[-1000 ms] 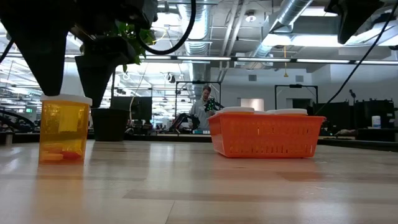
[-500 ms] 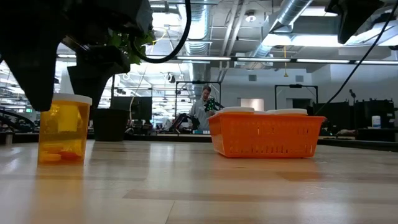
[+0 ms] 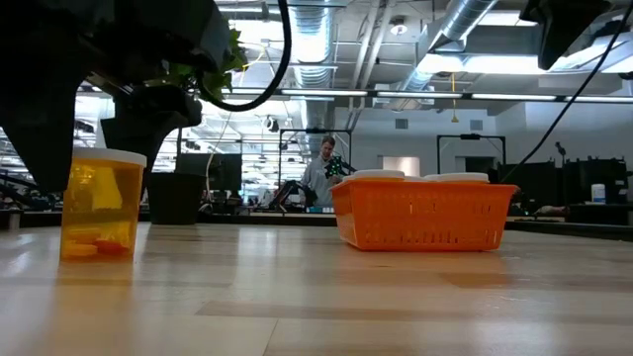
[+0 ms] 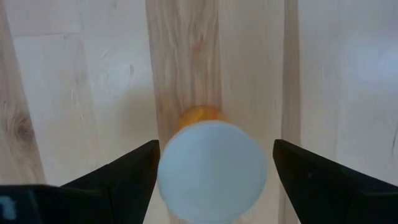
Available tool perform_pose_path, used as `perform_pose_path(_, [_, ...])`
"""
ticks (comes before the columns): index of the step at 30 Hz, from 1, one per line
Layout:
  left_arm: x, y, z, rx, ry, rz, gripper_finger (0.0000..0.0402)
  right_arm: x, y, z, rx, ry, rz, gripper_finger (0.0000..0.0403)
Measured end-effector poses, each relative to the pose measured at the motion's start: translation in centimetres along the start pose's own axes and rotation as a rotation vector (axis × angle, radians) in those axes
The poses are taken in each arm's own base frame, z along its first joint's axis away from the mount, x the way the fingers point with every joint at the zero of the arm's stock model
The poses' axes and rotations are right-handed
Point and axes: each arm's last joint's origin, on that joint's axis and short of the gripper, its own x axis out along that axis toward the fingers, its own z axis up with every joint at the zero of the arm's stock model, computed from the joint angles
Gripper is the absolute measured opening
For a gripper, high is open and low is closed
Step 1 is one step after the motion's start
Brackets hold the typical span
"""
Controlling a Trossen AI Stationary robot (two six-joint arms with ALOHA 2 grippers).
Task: Pick and place pill bottles into a basket
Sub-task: Put the orange pill bottle into the orange bin
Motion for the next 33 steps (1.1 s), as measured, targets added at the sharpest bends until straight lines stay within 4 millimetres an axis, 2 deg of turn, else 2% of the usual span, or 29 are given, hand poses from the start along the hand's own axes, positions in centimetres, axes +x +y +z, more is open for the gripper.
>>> perform_pose_path(12, [-0.01,0.26,-0.25,0.038,-0.003,0.009,0.0297,0.00,0.06,0.10,0.006,-0.010,0.007,0.0000])
perform_pose_path(27, [0.04,0.47,-0.16,0.050,-0.005,0.008,0.0207,0.00,0.08,0.11,-0.002,-0.011,0.008,0.0000])
perform_pose_path(33, [-0.16,0.71,0.10,0.023,-0.016,-0.011,0.0196,0.00,0.07,0.10,-0.014,-0.010,0.007,0.0000])
